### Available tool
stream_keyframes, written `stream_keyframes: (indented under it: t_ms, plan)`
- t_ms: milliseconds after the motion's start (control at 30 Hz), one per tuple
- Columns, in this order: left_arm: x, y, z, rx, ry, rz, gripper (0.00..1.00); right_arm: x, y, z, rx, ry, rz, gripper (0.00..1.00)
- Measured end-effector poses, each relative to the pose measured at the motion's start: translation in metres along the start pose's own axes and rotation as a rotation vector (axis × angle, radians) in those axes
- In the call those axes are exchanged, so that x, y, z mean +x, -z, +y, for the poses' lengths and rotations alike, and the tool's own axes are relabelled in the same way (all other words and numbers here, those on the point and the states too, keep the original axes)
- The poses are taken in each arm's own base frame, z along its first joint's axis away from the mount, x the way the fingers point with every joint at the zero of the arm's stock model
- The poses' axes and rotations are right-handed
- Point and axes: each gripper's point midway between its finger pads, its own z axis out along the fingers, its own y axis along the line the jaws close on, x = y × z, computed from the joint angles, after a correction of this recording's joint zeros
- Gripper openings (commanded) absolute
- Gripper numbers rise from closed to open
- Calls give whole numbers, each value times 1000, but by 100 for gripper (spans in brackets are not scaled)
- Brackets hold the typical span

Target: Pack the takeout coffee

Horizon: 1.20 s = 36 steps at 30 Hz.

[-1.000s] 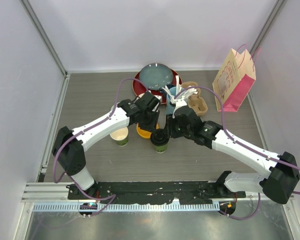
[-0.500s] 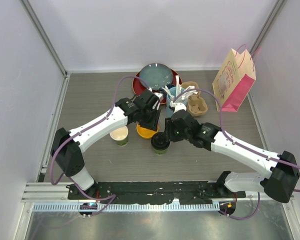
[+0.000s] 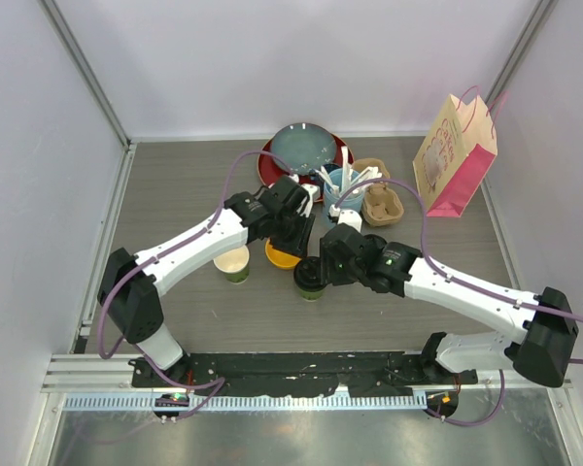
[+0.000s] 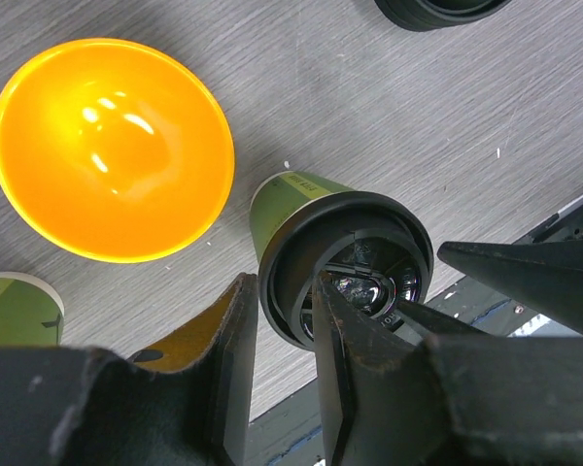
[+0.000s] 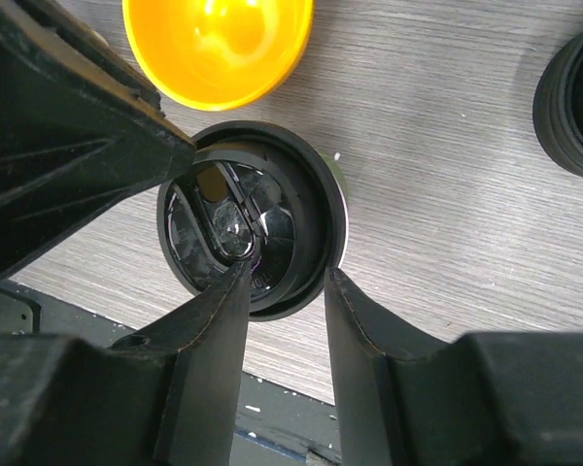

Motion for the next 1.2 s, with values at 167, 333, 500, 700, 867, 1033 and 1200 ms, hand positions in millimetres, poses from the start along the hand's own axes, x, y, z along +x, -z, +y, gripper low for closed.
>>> stream_keyframes:
  t_ms: [167,333,500,700,867,1033,1200]
  plan:
    - [5,-3,0,7,-3,12,33,2,-6,-2,20,4,5,39]
    - [7,-3,0,20,-4,17,32,-1,-9,0,20,8,-6,37]
    - [10,-3,1,34,3,25,32,-5,-13,-2,32,44,-16,38]
    - [9,0,13,41,37,23,33,-15,-16,-8,49,122,-32,39]
    - [3,11,14,64,37,-6,33,-27,-20,-19,71,171,-40,39]
    - [-1,18,12,91,38,-26,34,-37,-23,-23,88,218,-38,39]
    - [3,15,12,112,48,-16,34,-42,-19,-16,61,241,-28,39]
